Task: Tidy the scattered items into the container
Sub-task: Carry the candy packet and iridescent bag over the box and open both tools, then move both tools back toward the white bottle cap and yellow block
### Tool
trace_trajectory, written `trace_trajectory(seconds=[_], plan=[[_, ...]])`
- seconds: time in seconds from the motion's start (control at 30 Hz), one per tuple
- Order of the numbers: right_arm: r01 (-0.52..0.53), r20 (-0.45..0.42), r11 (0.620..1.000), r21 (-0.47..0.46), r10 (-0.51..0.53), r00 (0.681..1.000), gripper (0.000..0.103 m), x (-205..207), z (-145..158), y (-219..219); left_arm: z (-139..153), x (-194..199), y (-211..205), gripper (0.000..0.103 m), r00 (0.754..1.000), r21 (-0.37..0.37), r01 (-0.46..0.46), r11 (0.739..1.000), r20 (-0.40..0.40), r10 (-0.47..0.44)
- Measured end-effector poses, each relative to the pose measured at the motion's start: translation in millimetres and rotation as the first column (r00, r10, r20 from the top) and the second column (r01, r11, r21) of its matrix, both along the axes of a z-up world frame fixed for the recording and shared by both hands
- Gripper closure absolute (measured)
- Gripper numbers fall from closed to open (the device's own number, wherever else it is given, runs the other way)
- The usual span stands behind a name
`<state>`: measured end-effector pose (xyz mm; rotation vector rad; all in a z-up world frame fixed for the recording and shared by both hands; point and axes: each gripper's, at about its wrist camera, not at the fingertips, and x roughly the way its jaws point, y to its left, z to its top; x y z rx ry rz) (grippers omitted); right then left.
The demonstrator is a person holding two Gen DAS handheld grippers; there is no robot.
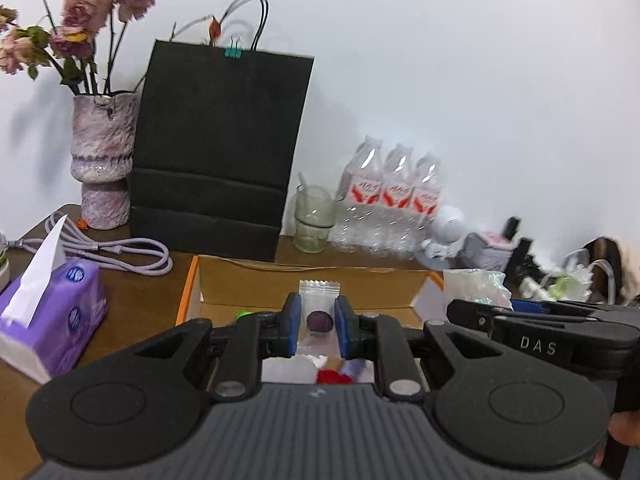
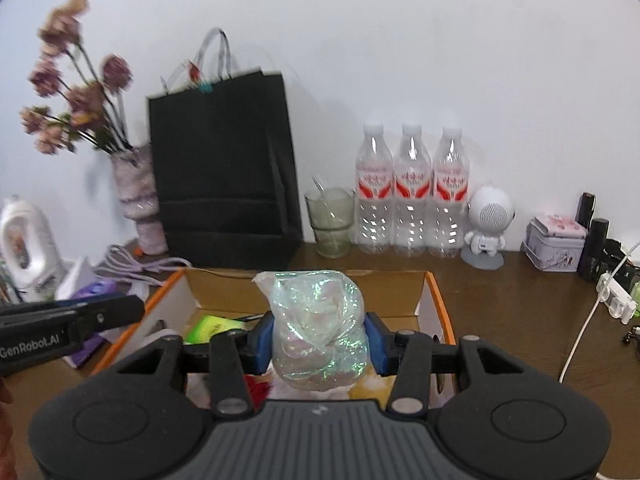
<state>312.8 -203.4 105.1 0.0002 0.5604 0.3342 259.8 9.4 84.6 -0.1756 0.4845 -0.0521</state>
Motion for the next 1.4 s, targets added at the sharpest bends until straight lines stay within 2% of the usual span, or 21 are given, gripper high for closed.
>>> trace_trajectory(seconds=[0.2,0.3,0.43,0.47,0.5,0.53,0.57,0.6,0.63,0.67,0.97,1.03,1.13,1.27,1.4], plan=[[0.051,-0.085,0.997,-0.055,-0.056,0.995,0.058,38.6,-18.0,10.5,-18.7,42.8,-0.9,0.084,0.991,0.01,-0.046,0.999,-0.125,0.047],[0.064,-0.114,0.995,-0.074,-0.072,0.991,0.058,49.7,-27.6,14.0,-30.6,55.1,-2.1,0.084,0.985,0.021,-0.068,0.997,-0.16,0.07],[0.062,-0.144,0.994,-0.094,-0.075,0.987,0.049,58.1,-38.9,18.6,-39.8,63.0,-3.8,0.08,0.978,0.032,-0.064,0.997,-0.197,0.069],[0.059,-0.152,0.993,-0.099,-0.074,0.986,0.043,59.0,-41.0,19.3,-40.9,63.6,-3.8,0.07,0.978,0.033,-0.059,0.998,-0.2,0.064],[0.054,-0.163,0.993,-0.104,-0.071,0.984,0.036,59.6,-42.4,20.0,-41.0,64.2,-4.0,0.045,0.978,0.035,-0.056,0.998,-0.198,0.061],[0.052,-0.168,0.993,-0.109,-0.07,0.983,0.02,59.5,-42.9,20.7,-39.8,64.2,-4.1,0.033,0.979,0.042,-0.063,0.997,-0.194,0.07],[0.068,-0.159,0.99,-0.126,-0.088,0.983,0.016,58.5,-42.4,21.0,-37.5,63.4,-3.3,0.016,0.978,0.061,-0.085,0.995,-0.185,0.095],[0.078,-0.146,0.987,-0.141,-0.098,0.984,0.014,57.3,-41.1,20.7,-35.0,62.7,-2.1,0.005,0.979,0.073,-0.094,0.993,-0.173,0.106],[0.075,-0.139,0.987,-0.14,-0.095,0.986,0.008,56.1,-39.8,19.8,-32.6,62.0,-0.5,0.0,0.982,0.071,-0.085,0.994,-0.162,0.095],[0.069,-0.14,0.989,-0.128,-0.087,0.986,0.0,55.1,-38.3,18.2,-30.3,60.9,1.4,0.0,0.985,0.06,-0.072,0.996,-0.154,0.081],[0.031,-0.109,0.997,-0.072,-0.039,0.993,0.0,35.8,-24.2,11.3,-19.9,46.4,4.6,0.0,0.989,0.029,-0.044,0.999,-0.137,0.047],[0.015,-0.088,0.998,-0.061,-0.02,0.996,0.0,23.0,-21.0,6.9,-17.2,31.8,6.1,0.0,0.993,0.032,-0.036,0.999,-0.109,0.039],[-0.016,-0.032,0.999,-0.048,0.014,0.999,0.0,-6.7,-19.1,-4.2,-17.9,-8.8,10.6,0.0,1.0,0.049,-0.022,0.999,-0.02,0.023],[-0.052,0.021,0.998,-0.023,0.053,0.998,0.0,-54.9,-29.0,-20.9,-36.0,-58.2,19.8,0.0,0.999,0.059,0.015,0.998,0.031,-0.017],[-0.075,0.02,0.997,-0.037,0.075,0.997,0.0,-96.3,-54.1,-26.9,-67.7,-87.4,29.2,0.0,1.0,0.047,0.014,0.999,-0.014,-0.013]])
